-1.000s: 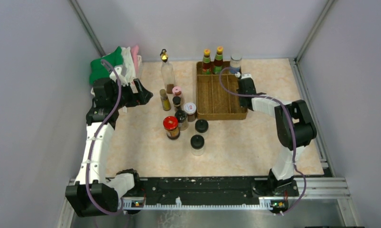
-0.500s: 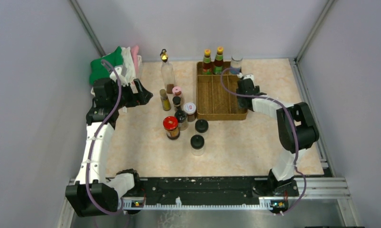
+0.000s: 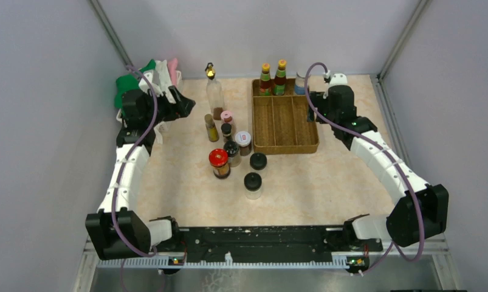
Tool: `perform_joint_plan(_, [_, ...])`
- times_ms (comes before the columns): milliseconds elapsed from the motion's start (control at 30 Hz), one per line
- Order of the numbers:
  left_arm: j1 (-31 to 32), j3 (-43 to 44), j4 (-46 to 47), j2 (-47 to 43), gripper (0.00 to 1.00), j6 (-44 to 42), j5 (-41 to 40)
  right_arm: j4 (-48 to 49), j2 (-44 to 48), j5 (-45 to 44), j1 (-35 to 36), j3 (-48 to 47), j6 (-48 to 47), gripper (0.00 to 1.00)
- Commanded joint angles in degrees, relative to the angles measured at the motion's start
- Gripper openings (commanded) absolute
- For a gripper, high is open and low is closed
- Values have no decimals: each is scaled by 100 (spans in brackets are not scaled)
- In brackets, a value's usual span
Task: Organize the condiment bottles
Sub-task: Pick up the bottle from the center of the board.
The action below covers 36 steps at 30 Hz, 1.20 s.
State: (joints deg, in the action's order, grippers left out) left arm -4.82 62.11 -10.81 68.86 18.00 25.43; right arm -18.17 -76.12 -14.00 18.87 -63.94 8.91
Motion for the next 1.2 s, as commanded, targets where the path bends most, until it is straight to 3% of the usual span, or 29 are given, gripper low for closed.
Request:
perform_joint_plan(0, [125, -279, 1937, 286, 87, 306, 182, 223, 7, 1365, 61, -438, 110, 74])
perform_joint_plan(67, [367, -264, 2382, 561, 85, 135, 70, 169, -226, 1644, 79, -704, 111, 74])
perform_joint_plan(200, [1239, 188, 2339, 1220, 90, -883, -780, 107, -723, 1826, 128, -1162, 111, 79])
perform_joint_plan(367, [1636, 257, 2833, 1824, 92, -1147, -1090, 355, -1119, 1991, 143, -1338, 185, 79])
perform_joint_plan(700, [1798, -19, 3834, 2343, 93, -1524, -2056, 748, -1312, 2189, 143, -875, 217, 78])
perform_joint_plan(1167, [1818, 481, 4997, 3845, 93, -1704, -2150, 1110, -1692, 2417, 143, -622, 325, 74])
